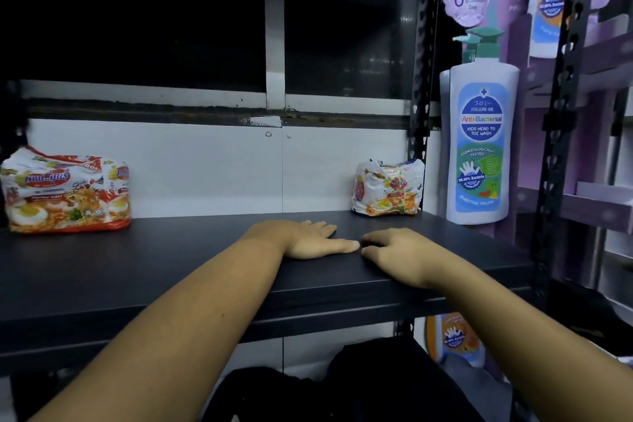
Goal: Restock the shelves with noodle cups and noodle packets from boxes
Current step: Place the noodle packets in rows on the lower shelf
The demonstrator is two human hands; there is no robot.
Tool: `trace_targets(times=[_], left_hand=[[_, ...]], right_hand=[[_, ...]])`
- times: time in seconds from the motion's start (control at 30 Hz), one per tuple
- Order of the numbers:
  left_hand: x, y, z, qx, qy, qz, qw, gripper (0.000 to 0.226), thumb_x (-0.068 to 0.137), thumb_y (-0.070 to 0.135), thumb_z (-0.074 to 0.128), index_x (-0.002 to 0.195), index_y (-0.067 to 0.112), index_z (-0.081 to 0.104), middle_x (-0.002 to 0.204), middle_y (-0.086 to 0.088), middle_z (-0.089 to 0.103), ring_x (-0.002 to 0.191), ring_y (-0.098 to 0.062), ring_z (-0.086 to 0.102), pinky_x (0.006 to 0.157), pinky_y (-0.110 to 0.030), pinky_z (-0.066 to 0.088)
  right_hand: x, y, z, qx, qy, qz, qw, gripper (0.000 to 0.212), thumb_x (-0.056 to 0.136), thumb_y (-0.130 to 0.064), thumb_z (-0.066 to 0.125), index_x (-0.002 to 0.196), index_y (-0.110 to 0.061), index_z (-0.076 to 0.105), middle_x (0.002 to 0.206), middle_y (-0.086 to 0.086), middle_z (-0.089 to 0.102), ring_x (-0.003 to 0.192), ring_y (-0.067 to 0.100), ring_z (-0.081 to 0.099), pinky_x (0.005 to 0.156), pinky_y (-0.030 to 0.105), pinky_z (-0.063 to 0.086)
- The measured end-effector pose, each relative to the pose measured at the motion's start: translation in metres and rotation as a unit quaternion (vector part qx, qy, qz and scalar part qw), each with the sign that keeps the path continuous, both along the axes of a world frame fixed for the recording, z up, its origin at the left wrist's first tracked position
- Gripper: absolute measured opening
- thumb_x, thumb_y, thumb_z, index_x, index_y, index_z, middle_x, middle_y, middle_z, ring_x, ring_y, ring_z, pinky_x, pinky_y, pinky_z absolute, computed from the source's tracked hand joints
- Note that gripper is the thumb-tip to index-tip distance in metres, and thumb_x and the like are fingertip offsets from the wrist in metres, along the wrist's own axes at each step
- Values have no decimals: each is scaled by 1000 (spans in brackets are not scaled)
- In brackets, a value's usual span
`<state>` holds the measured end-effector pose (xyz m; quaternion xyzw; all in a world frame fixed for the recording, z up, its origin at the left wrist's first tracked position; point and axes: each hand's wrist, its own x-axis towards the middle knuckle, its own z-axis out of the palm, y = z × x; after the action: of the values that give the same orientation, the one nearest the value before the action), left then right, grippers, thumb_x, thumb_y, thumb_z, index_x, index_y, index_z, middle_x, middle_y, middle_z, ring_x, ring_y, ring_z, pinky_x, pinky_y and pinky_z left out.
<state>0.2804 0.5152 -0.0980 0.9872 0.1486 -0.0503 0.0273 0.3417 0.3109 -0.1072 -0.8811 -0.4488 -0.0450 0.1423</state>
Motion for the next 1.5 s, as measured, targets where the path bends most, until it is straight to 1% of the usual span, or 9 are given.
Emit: trace_targets(times=[0.2, 0.4, 0.63, 0.73, 0.87, 1.07, 1.2, 1.3, 1.5], left_hand=[[-15, -13, -1, 11, -39, 32, 999, 73, 103, 67, 20, 164, 27, 22, 172, 3, 16, 158, -19, 15, 127, -43, 13], [-65, -32, -2, -12, -60, -2, 998, 63, 109, 55, 27, 164, 25, 24, 171, 6, 16, 158, -14, 15, 128, -35, 11], [-154, -76, -13, -16, -177, -49, 983, 50, 109, 49, 35, 147, 23, 56, 156, 3, 50, 148, -16, 40, 122, -33, 27], [-190, -89, -31, -20, -265, -60, 962, 43, 108, 43, 44, 143, 24, 60, 149, 5, 57, 143, -11, 45, 120, -32, 33], [-242, -103, -69, -58, -335, -86, 937, 45, 105, 39, 56, 148, 25, 56, 152, 11, 52, 142, 0, 41, 118, -15, 28], [-300, -118, -172, -98, -268, -52, 957, 47, 102, 45, 55, 142, 21, 63, 144, 6, 61, 135, -6, 53, 114, -23, 40], [-321, -125, -247, -160, -170, -4, 972, 49, 101, 51, 55, 142, 25, 63, 140, 9, 64, 127, -7, 58, 96, -10, 42], [-326, -132, -292, -180, -102, 27, 978, 58, 97, 61, 47, 144, 29, 60, 141, 8, 64, 124, -13, 61, 98, -23, 46], [-327, -133, -343, -174, 2, 65, 983, 38, 103, 41, 56, 131, 17, 65, 124, -5, 68, 113, -25, 62, 89, -38, 50]], right_hand=[[-3, -2, 2, -19, 15, 4, 1000, 45, 105, -43, 41, 134, -14, 61, 143, 7, 58, 130, 26, 50, 110, 42, 38], [-9, -11, 3, -1, 9, 51, 999, 53, 101, -57, 47, 145, -29, 56, 153, -6, 51, 140, 19, 45, 116, 37, 34], [-41, -31, -13, 48, -144, 106, 983, 61, 99, -66, 23, 117, -29, 68, 120, -10, 70, 111, 17, 62, 92, 43, 51], [-75, -43, -39, 117, -145, 177, 966, 46, 107, -50, 36, 133, -24, 64, 136, -6, 65, 127, 14, 56, 106, 37, 45], [-130, -67, -87, 196, -120, 232, 945, 53, 106, -48, 43, 151, -23, 49, 158, -9, 44, 148, 4, 33, 124, 28, 22], [-183, -102, -165, 114, -28, 235, 965, 55, 105, -53, 43, 151, -25, 49, 152, -10, 51, 142, 5, 40, 116, 23, 31], [-195, -108, -237, -28, 20, 244, 969, 61, 102, -60, 43, 152, -25, 46, 152, -8, 50, 140, 13, 41, 114, 35, 38], [-198, -107, -292, -108, 62, 233, 964, 60, 101, -59, 45, 150, -24, 46, 147, -4, 53, 137, 18, 43, 112, 35, 37], [-206, -113, -349, -192, 131, 159, 959, 72, 95, -65, 44, 153, -22, 43, 150, 5, 50, 140, 26, 40, 115, 42, 38]])
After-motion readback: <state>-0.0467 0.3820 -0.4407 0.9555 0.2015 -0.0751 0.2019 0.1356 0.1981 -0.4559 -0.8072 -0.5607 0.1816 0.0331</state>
